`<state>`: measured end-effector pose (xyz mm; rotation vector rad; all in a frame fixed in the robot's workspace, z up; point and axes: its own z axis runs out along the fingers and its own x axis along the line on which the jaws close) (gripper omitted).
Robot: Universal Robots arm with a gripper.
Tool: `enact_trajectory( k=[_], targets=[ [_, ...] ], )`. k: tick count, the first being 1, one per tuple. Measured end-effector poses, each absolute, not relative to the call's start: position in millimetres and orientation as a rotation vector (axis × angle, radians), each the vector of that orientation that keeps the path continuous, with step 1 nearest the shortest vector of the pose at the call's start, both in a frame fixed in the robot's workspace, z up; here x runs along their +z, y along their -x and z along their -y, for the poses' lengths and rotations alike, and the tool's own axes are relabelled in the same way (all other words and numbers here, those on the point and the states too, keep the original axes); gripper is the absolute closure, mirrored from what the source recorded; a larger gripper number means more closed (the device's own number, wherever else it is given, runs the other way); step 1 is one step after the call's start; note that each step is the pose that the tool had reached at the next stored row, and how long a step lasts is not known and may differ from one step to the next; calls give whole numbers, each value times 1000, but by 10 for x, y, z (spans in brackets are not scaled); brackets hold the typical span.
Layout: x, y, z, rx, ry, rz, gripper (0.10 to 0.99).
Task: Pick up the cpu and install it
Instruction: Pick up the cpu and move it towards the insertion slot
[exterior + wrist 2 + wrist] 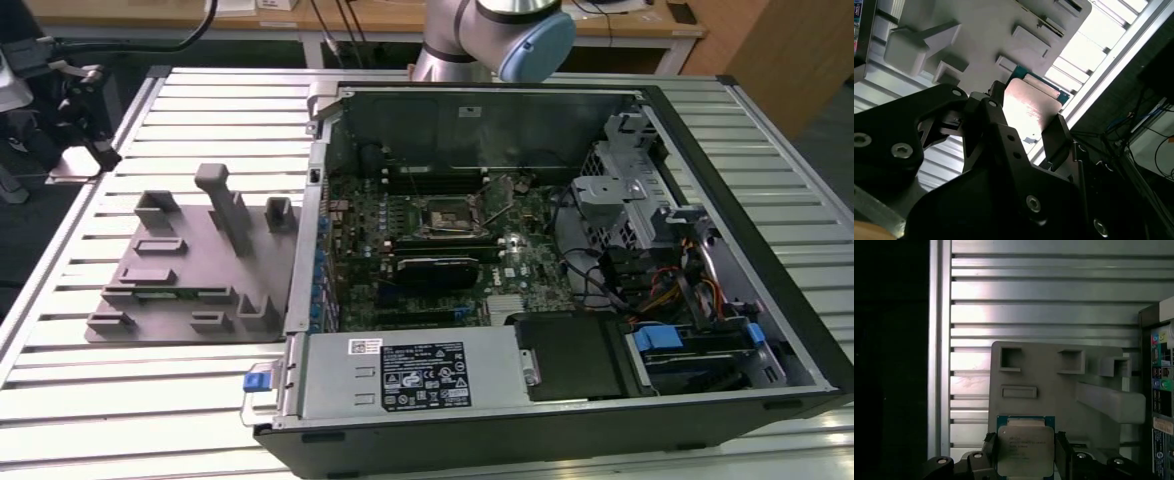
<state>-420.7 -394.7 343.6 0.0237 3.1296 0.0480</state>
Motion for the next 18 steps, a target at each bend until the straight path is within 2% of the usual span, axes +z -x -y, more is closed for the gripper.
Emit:
enact_trajectory(
  k=[18],
  targets=[
    [3827,4207,3944,48,-23,-3127,541]
  ],
)
